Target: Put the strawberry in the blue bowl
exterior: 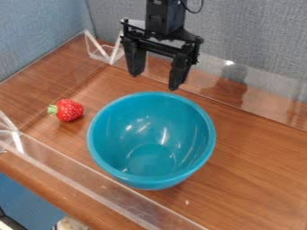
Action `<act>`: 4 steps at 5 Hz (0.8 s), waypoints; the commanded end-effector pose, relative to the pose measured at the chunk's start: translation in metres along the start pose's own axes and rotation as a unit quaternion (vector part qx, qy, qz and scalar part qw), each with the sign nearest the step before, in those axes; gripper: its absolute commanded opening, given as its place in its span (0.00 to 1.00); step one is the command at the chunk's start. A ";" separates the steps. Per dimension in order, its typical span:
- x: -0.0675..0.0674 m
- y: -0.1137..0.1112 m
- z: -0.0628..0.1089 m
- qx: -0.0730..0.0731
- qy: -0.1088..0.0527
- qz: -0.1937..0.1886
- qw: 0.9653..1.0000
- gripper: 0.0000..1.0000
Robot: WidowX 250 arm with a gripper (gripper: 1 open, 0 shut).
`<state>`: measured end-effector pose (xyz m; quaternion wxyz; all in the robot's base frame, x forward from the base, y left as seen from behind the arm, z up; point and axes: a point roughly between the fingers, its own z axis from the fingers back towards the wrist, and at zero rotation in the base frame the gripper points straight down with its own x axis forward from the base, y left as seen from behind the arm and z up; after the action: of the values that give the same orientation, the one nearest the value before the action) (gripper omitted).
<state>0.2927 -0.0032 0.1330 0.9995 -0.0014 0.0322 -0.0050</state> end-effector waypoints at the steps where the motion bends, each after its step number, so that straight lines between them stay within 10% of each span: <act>1: -0.005 0.018 -0.003 0.007 0.000 -0.016 1.000 1.00; 4: -0.025 0.085 -0.019 0.041 -0.010 -0.101 0.994 1.00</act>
<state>0.2657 0.0809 0.0968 0.9929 0.0246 0.0524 -0.1043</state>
